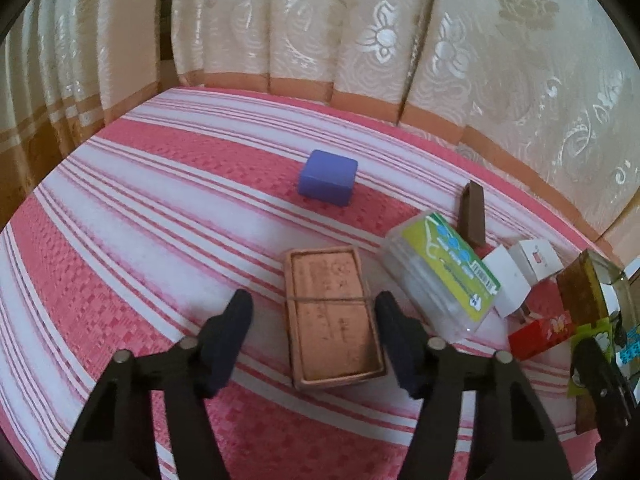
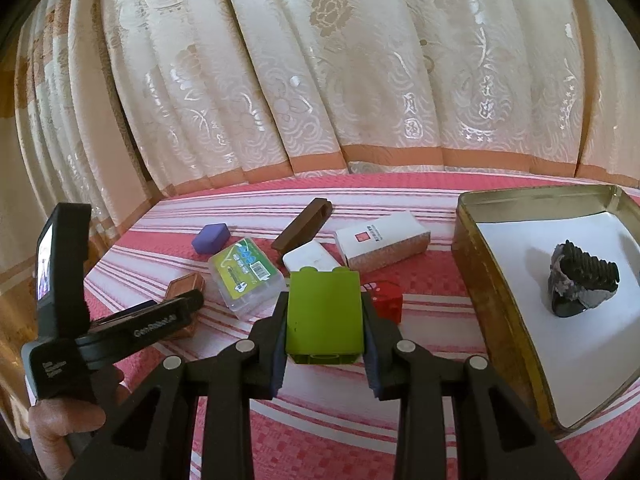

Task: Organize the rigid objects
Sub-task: 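Grasp the green lego block with the right tool while the left tool grasps the copper-brown box, then carry the green block with the right tool while the left tool carries the copper box to the tray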

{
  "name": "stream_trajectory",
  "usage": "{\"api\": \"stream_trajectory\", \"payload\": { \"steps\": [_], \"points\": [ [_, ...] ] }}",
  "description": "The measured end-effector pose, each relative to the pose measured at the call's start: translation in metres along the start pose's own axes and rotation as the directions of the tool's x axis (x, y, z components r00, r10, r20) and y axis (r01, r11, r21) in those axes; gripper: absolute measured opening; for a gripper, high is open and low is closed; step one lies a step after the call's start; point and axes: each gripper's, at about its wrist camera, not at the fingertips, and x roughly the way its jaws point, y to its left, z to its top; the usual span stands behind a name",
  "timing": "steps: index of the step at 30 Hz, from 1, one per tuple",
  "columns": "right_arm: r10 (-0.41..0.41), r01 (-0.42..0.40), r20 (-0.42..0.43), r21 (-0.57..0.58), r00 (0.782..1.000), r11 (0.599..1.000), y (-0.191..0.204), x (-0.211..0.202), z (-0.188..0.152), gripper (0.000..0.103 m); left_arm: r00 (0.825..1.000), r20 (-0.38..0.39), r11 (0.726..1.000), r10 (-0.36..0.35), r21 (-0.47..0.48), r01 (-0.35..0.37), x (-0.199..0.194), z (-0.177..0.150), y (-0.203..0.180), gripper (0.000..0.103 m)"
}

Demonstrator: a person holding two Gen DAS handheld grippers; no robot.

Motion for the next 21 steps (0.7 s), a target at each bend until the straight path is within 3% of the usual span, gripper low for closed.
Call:
{"api": "stream_trajectory", "payload": {
  "steps": [1, 9, 13, 21],
  "points": [
    [-0.001, 0.001, 0.000, 0.001, 1.000, 1.000, 0.000, 0.000, 0.000, 0.034, 1.000, 0.001, 1.000, -0.004, 0.001, 0.004, 0.000, 0.000, 0.000, 0.044],
    [0.000, -0.001, 0.015, 0.007, 1.000, 1.000, -0.003, -0.002, 0.002, 0.034, 0.997, 0.019, 0.996, -0.070, -0.049, 0.071, -0.003, 0.000, 0.011, 0.044],
    [0.013, -0.014, 0.043, 0.022, 0.999, 1.000, -0.006, -0.008, 0.004, 0.034, 0.992, 0.084, 0.992, -0.091, -0.081, 0.098, -0.014, -0.003, 0.017, 0.044],
    [0.003, -0.003, 0.086, 0.007, 0.996, 1.000, -0.004, -0.015, 0.005, 0.034, 0.967, 0.248, 0.997, -0.065, -0.017, 0.071, -0.042, -0.007, 0.004, 0.044]
  ]
}}
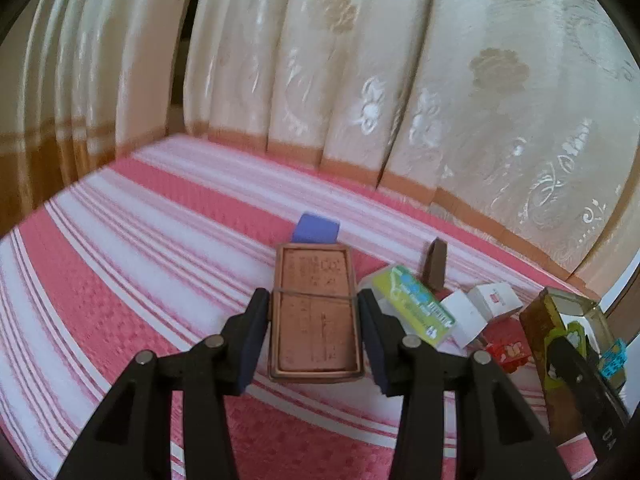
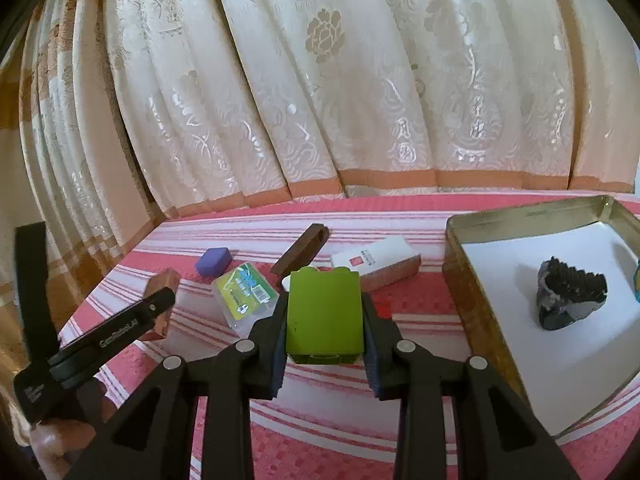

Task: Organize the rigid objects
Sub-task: 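Carry the green block with the right tool while the left tool carries the copper box to the tray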

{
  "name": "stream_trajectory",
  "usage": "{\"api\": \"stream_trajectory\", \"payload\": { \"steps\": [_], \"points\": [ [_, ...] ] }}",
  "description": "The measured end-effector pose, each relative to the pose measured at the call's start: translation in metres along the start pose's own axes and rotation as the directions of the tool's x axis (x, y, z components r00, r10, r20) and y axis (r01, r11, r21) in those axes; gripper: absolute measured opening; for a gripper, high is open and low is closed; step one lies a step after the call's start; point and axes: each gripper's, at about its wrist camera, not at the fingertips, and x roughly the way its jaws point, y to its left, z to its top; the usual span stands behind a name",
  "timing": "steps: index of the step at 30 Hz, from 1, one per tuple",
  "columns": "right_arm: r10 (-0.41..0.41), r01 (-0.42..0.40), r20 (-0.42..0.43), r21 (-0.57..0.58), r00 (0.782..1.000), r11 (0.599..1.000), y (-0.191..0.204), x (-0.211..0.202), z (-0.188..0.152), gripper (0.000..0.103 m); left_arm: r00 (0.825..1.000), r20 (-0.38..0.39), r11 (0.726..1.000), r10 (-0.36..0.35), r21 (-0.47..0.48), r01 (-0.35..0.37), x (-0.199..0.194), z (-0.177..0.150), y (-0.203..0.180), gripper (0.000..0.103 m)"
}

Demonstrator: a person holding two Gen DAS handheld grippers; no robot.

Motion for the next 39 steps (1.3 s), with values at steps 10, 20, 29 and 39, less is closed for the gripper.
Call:
{"api": "stream_trajectory", "payload": {
  "steps": [10, 20, 29, 39],
  "points": [
    [-0.051, 0.052, 0.058, -0.025, 0.997, 0.998, -0.003, -0.009, 0.002, 0.034, 0.991, 0.113, 0.991, 0.073, 0.102, -0.085, -0.018, -0.001, -0.019, 0.044],
    [-0.077, 0.086, 0.121, -0.068, 0.990, 0.994, -0.003, -0.020, 0.003, 0.034, 0.984, 0.156, 0.987, 0.087, 0.118, -0.107, -0.028, -0.010, -0.032, 0.044],
    [-0.097, 0.112, 0.150, -0.096, 0.984, 0.989, -0.020, -0.032, 0.002, 0.034, 0.981, 0.170, 0.984, 0.096, 0.135, -0.120, -0.034, -0.017, -0.051, 0.044],
    [-0.112, 0.126, 0.159, -0.083, 0.981, 0.989, -0.048, -0.043, 0.005, 0.034, 0.980, 0.184, 0.982, 0.074, 0.159, -0.104, -0.040, -0.025, -0.076, 0.044]
  ]
}}
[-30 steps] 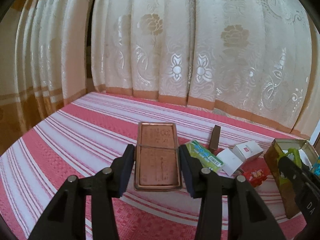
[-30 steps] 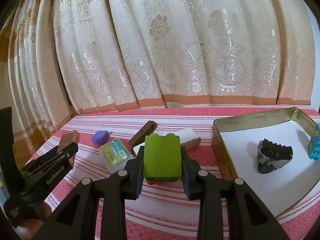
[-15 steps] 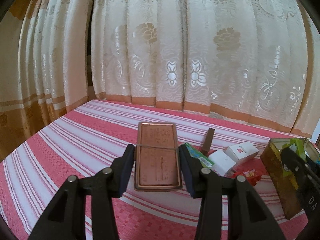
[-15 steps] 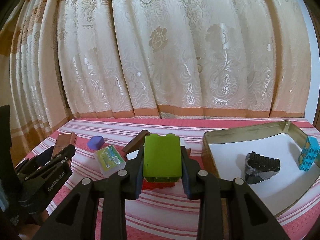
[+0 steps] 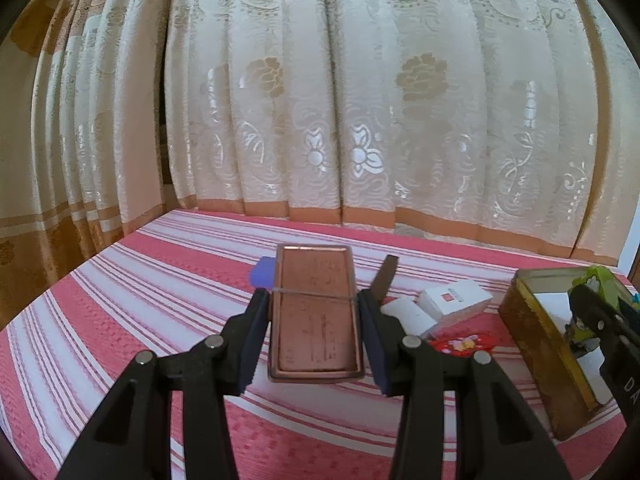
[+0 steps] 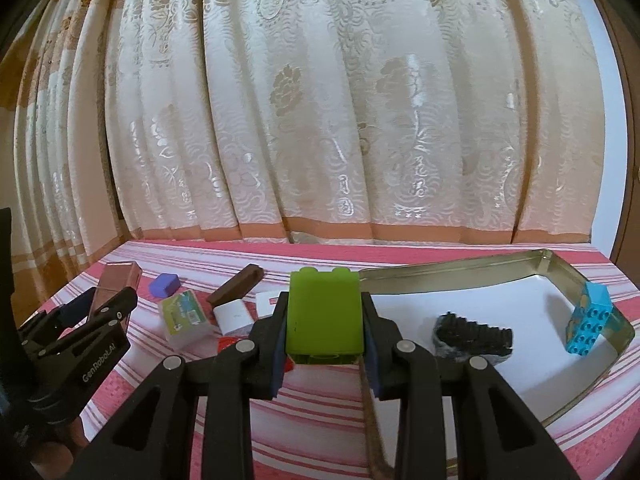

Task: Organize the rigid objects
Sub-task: 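Carry the green block with the right tool while the left tool carries the copper box to the tray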

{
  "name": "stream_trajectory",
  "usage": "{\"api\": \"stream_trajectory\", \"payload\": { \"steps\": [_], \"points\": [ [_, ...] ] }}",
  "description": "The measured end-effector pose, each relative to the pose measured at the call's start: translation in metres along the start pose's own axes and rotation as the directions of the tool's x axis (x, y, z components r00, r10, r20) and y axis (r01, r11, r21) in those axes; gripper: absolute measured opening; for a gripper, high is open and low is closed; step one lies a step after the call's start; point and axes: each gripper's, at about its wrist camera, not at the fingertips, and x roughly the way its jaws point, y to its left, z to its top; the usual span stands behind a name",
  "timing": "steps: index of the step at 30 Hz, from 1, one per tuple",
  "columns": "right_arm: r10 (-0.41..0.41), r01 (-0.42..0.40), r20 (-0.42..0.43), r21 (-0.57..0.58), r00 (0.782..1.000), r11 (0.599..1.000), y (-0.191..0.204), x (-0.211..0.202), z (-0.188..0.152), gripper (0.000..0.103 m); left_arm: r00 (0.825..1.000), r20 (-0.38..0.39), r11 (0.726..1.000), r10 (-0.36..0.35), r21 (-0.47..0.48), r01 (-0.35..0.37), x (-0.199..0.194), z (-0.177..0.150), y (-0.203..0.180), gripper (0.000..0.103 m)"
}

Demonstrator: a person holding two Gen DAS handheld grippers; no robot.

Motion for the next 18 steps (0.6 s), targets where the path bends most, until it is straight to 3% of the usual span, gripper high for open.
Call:
{"api": "stream_trajectory", "payload": {
  "steps": [9, 14, 18],
  "points": [
    [-0.028, 0.028, 0.006, 0.034, 1.000, 0.999, -0.041, -0.007, 0.002, 0.034, 0.998, 0.018, 0.998, -0.065, 0.003, 0.065, -0.007, -0.004, -0.028, 0.044],
    [0.034, -0.033, -0.001, 0.113, 0.999, 0.993, -0.072, -0.009, 0.004, 0.034, 0.995, 0.012, 0.995, -0.100, 0.015, 0.099, -0.008, -0.006, -0.044, 0.044],
    [0.016, -0.017, 0.008, 0.114, 1.000, 0.993, -0.086, -0.013, 0.005, 0.034, 0.992, 0.014, 0.991, -0.128, 0.029, 0.127, -0.010, -0.006, -0.060, 0.044]
  ]
}}
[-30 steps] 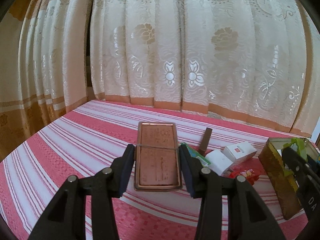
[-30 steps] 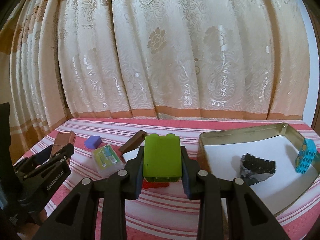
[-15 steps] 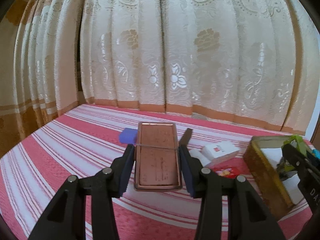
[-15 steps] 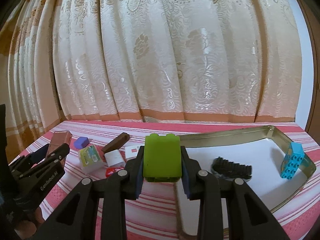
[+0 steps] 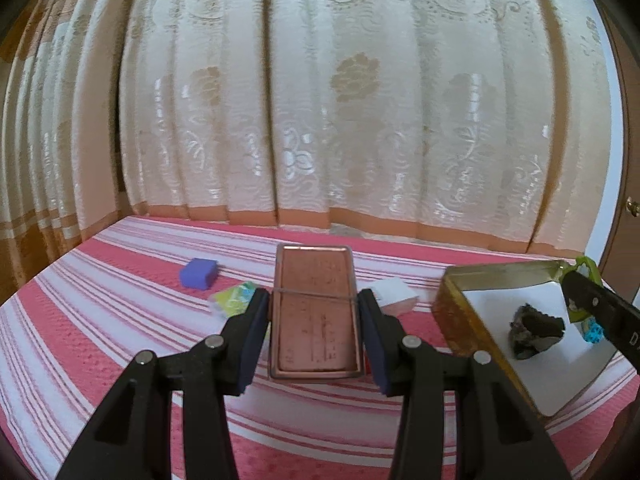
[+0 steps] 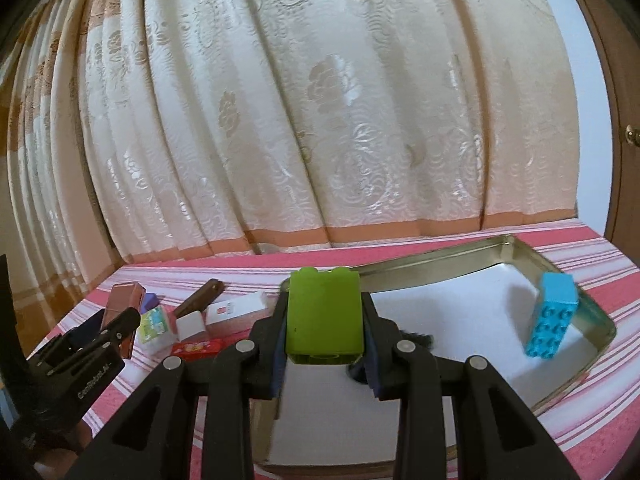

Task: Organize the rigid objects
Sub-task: 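Carry the green block with the right tool while the left tool carries the copper box to the tray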

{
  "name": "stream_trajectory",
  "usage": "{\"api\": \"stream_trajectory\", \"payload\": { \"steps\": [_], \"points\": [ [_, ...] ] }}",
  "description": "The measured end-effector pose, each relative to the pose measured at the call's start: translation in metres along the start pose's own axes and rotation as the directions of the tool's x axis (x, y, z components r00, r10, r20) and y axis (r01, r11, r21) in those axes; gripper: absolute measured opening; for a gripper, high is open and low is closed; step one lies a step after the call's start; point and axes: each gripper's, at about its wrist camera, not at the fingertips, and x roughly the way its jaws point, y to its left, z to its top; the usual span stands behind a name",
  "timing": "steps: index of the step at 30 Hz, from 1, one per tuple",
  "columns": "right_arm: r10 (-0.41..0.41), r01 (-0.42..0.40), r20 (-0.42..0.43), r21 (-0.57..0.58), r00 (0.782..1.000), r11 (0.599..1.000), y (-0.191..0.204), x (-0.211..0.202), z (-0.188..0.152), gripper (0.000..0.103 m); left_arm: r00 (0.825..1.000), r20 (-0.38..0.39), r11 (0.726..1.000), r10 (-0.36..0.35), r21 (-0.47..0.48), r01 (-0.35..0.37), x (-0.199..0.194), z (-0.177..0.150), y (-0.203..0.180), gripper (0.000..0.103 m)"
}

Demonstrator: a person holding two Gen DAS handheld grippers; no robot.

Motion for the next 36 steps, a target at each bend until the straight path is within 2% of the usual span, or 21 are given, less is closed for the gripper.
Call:
{"api": "stream_trajectory", "payload": {
  "steps": [10, 16, 21, 28, 33, 36],
  "points": [
    [-0.115, 0.116, 0.045, -0.013, 0.992, 0.993, -0.047, -0.011, 0.010, 0.034, 0.996, 0.016, 0.995, -0.086, 0.053, 0.085, 0.000, 0.002, -0.049, 0.044],
    [-0.217, 0.214, 0.059, 0.049, 0.974, 0.976, -0.098, -0.018, 0.018, 0.034, 0.990, 0.006, 0.986, -0.143, 0.089, 0.141, 0.003, 0.004, -0.081, 0.044],
    [-0.275, 0.272, 0.064, 0.054, 0.959, 0.961, -0.125, -0.020, 0.023, 0.034, 0.983, 0.002, 0.975, -0.185, 0.128, 0.183, 0.001, 0.005, -0.107, 0.044],
    [-0.306, 0.305, 0.056, 0.030, 0.950, 0.952, -0.142, -0.018, 0.026, 0.034, 0.970, -0.028, 0.954, -0.240, 0.180, 0.241, 0.001, 0.000, -0.144, 0.044],
    [-0.274, 0.274, 0.009, 0.022, 0.962, 0.961, -0.142, -0.011, 0.025, 0.034, 0.961, -0.069, 0.937, -0.268, 0.213, 0.277, 0.001, -0.006, -0.164, 0.044],
    [-0.278, 0.278, -0.017, -0.015, 0.960, 0.960, -0.135, -0.003, 0.022, 0.034, 0.959, -0.098, 0.932, -0.266, 0.227, 0.282, 0.003, -0.008, -0.174, 0.044]
  ]
}}
